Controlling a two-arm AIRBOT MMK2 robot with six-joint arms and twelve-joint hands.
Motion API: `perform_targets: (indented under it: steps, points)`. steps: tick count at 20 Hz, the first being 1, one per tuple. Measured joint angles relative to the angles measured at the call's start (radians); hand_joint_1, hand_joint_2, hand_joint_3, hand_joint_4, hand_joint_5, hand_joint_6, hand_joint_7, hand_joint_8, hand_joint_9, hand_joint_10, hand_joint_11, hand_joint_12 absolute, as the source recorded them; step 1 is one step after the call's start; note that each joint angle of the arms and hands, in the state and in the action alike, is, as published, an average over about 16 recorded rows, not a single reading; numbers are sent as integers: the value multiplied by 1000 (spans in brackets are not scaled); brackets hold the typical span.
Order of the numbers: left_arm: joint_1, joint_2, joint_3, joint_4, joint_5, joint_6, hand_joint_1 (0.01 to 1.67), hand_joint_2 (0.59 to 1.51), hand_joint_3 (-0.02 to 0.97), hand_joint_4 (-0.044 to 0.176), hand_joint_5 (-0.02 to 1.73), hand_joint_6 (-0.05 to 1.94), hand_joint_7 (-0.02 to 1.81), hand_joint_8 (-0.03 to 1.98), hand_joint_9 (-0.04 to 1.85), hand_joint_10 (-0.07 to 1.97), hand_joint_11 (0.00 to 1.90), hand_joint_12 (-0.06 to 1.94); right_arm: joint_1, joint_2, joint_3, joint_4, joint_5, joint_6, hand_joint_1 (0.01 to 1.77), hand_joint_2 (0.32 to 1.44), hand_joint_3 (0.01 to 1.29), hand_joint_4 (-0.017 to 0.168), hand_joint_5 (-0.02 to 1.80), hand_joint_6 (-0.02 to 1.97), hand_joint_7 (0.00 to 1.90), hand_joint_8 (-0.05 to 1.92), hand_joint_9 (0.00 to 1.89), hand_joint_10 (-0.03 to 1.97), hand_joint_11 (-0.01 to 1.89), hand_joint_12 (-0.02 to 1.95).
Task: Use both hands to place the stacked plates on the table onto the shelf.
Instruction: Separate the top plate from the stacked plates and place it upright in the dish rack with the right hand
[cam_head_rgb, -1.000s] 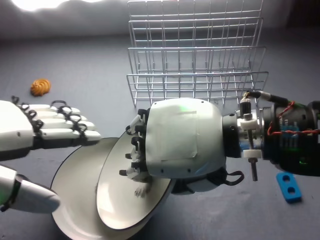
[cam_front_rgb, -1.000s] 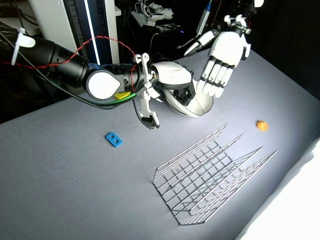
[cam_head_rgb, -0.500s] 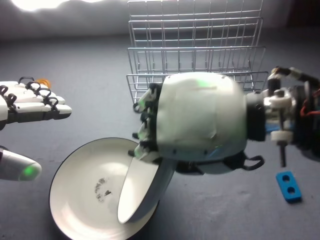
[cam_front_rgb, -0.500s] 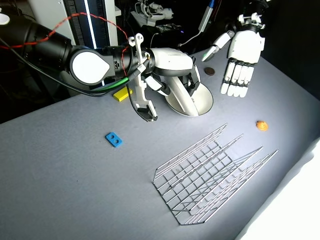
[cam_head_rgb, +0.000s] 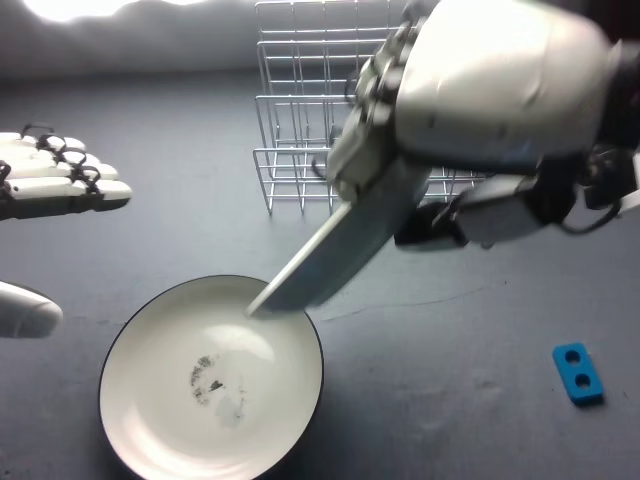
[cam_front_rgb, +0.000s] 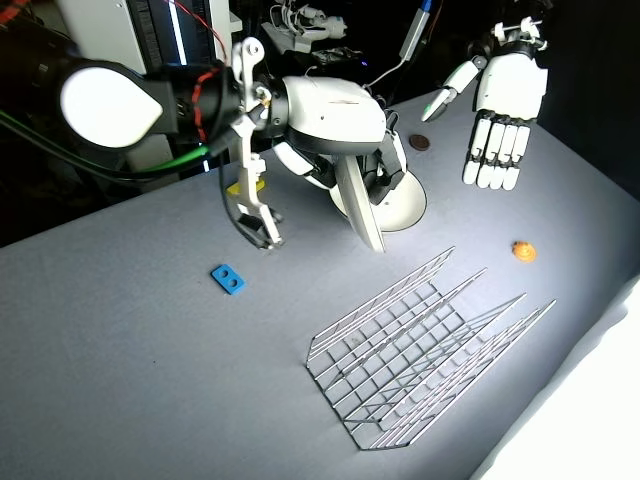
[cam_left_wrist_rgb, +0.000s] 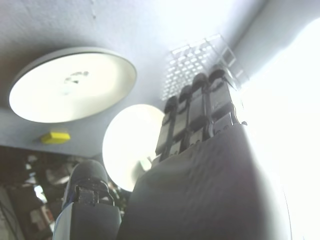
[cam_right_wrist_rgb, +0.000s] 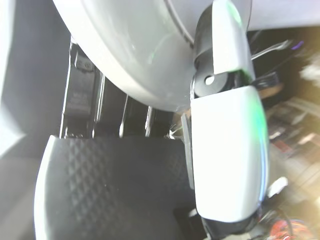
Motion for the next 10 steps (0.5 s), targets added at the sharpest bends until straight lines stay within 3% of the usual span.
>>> perform_targets:
  steps: [6,10]
  points:
    - [5,-10,29,-2,-63,30,16,1143,5,-2,44,15,23,-2,21,15,14,-7,103,58,18,10,-63,293,1206,967,12,21,991,951,1092,811,1356,-5,857,1003]
    - [15,-20,48,1,-117,80,16,1138,5,-1,48,15,26,-2,20,15,14,-7,156,75,49,39,-114,431,1208,967,12,20,983,963,1087,820,1361,-5,851,1007]
